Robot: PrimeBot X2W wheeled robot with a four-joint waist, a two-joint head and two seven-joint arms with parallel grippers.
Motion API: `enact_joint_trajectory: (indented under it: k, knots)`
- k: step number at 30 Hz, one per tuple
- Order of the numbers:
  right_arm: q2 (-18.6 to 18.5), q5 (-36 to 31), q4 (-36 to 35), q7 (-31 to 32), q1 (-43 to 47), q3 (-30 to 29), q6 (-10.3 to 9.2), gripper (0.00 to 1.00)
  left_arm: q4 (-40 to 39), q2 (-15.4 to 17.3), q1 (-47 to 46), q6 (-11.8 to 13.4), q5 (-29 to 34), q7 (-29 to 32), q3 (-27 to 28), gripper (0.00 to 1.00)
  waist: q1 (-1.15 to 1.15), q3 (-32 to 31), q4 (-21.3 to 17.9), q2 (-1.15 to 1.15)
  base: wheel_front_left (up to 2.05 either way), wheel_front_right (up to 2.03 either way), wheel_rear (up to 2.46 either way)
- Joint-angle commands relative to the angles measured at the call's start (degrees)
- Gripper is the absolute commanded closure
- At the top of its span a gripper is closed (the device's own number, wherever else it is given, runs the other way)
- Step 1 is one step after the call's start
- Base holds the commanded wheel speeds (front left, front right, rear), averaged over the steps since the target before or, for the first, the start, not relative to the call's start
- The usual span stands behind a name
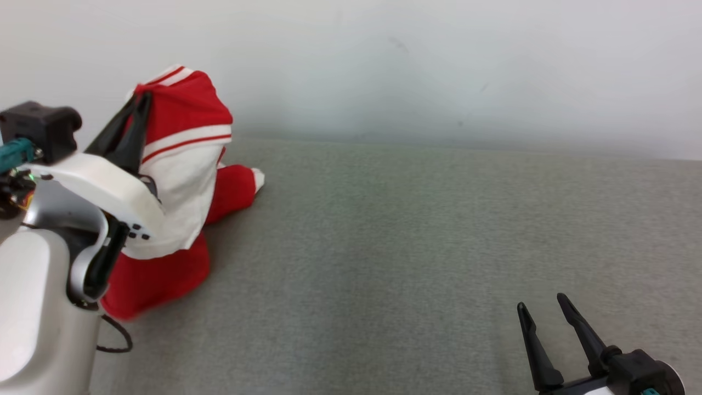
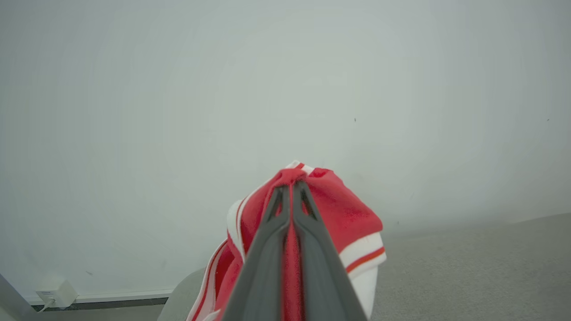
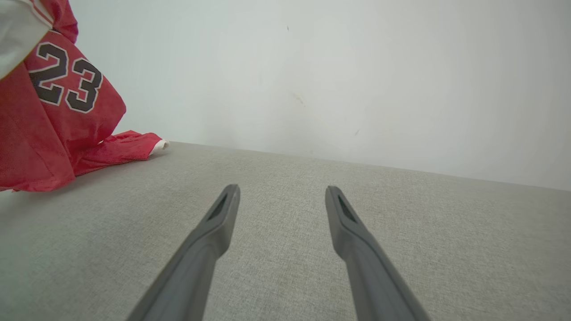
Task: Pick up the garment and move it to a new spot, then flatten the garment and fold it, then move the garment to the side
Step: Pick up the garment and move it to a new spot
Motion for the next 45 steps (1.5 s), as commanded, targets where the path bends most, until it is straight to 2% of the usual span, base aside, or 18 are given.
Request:
enact_joint_trajectory:
  k: [1, 10, 18, 22, 26, 27, 30, 34, 38, 39, 40, 41, 45]
  knots:
    - [0.2, 0.6, 0.1, 0.0, 0.9, -0.2, -0.12, 0.00, -2.8, 0.6, 0.9, 0.1, -0.7, 1.3, 0.3, 1.00, 0.01, -1.5, -1.9, 0.00, 0.00, 0.00, 0.00]
    - [1.2, 0.6, -0.4, 0.0, 1.2, -0.8, -0.11, 0.00, -17.5, -1.1, 1.3, 0.3, -5.7, 10.1, -1.8, 1.00, 0.01, -2.0, -8.2, 0.00, 0.00, 0.00, 0.00]
    - [1.7, 0.9, -0.6, 0.0, -0.5, -0.7, -0.12, 0.00, -22.7, -4.9, -0.3, 0.2, -9.1, 14.7, -7.0, 1.00, 0.01, -0.5, -16.0, 0.00, 0.00, 0.00, 0.00]
    - [2.0, 1.2, -0.7, 0.0, -1.6, -0.8, -0.11, 0.00, -20.1, -8.1, -1.5, 0.1, -9.6, 15.6, -11.5, 1.00, 0.01, 1.1, -20.1, 0.00, 0.00, 0.00, 0.00]
    - [2.3, 1.4, -0.6, 0.0, -2.1, -1.3, -0.12, 0.00, -13.8, -12.9, -2.3, -0.2, -10.3, 14.5, -17.1, 1.00, 0.01, 2.8, -23.7, 0.00, 0.00, 0.00, 0.00]
    - [2.3, 1.4, -0.6, 0.0, -2.1, -1.3, -0.12, 0.00, -13.8, -12.9, -2.3, -0.2, -10.3, 14.5, -17.1, 1.00, 0.01, 2.8, -23.7, 0.00, 0.00, 0.00, 0.00]
    - [2.7, 1.7, -0.6, 0.1, -3.2, -1.2, -0.12, 0.00, -8.1, -15.7, -2.8, -0.4, -11.7, 13.5, -21.0, 1.00, 0.01, 4.4, -26.5, 0.00, 0.00, 0.00, 0.00]
    - [3.1, 2.2, -0.8, 0.1, -4.0, -1.7, -0.12, 0.00, -0.3, -17.9, -2.7, -0.2, -13.8, 11.3, -25.7, 1.00, 0.01, 6.2, -30.0, 0.00, 0.00, 0.00, 0.00]
    - [3.3, 2.4, -0.9, 0.0, -4.3, -2.4, -0.12, 0.00, 6.3, -18.3, -3.8, 1.2, -16.9, 6.6, -30.1, 1.00, 0.01, 7.9, -32.6, 0.00, 0.00, 0.00, 0.00]
    - [3.4, 2.5, -0.8, 0.0, -4.3, -2.6, -0.12, 0.00, 7.6, -18.4, -4.3, 1.7, -17.0, 5.0, -31.7, 0.88, 0.01, 8.2, -33.1, 0.00, 0.00, 0.00, 0.00]
    - [3.4, 2.5, -0.8, 0.0, -4.3, -2.9, -0.12, 0.00, 8.9, -18.3, -4.6, 2.5, -17.9, 3.0, -33.1, 0.56, 0.01, 8.5, -33.5, 0.00, 0.00, 0.00, 0.00]
    - [3.4, 2.6, -0.8, 0.0, -4.1, -3.5, -0.12, 0.00, 11.3, -18.3, -5.3, 3.7, -19.5, -0.2, -36.1, 0.00, 0.01, 8.9, -34.1, 0.00, 0.00, 0.00, 0.00]
    - [3.5, 2.5, -0.8, 0.0, -3.5, -4.4, -0.12, 0.00, 13.2, -18.3, -6.2, 4.7, -22.7, -3.9, -40.2, 0.00, 0.01, 9.0, -34.4, 0.00, 0.00, 0.00, 0.00]
